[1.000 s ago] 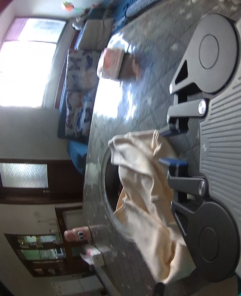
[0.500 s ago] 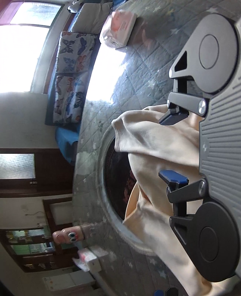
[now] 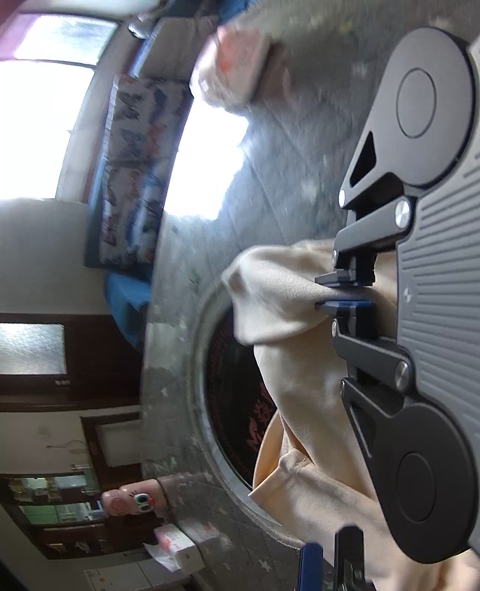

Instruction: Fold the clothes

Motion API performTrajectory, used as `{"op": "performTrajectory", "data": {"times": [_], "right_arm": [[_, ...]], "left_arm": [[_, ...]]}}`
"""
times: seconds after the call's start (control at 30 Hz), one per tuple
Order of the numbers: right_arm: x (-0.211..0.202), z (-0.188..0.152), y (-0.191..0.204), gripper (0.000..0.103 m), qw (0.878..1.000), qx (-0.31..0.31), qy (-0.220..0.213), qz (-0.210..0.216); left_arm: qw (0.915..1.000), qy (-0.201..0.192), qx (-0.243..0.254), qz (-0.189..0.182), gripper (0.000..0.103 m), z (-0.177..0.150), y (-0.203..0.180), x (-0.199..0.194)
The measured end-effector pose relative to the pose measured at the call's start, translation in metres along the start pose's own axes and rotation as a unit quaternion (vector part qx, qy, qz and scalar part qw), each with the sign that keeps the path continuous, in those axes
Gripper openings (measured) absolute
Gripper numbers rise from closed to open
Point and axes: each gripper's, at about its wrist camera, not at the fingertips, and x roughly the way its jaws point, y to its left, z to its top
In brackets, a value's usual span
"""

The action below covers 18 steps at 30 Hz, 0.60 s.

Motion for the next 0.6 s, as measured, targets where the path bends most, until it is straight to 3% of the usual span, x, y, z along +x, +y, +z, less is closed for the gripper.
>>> {"op": "performTrajectory", "data": {"times": [0.3,0.5,0.6], "right_arm": [[-0.102,-0.047,-0.028,0.005,0.997,0.014,-0.043,-0.056],[-0.118,-0.092,-0.049,0.011,0.993,0.076,0.003,-0.085],[-0.122,-0.108,-0.06,0.024,0.989,0.099,0.015,-0.105]], "left_arm": [[0.9994,0.004,0.032,0.011,0.057,-0.012,-0.009,0.005],[0.9982,0.003,0.053,0.029,0.057,-0.022,-0.011,0.002],[0.9984,0.002,0.046,0.033,0.057,-0.026,-0.006,-0.002]]}}
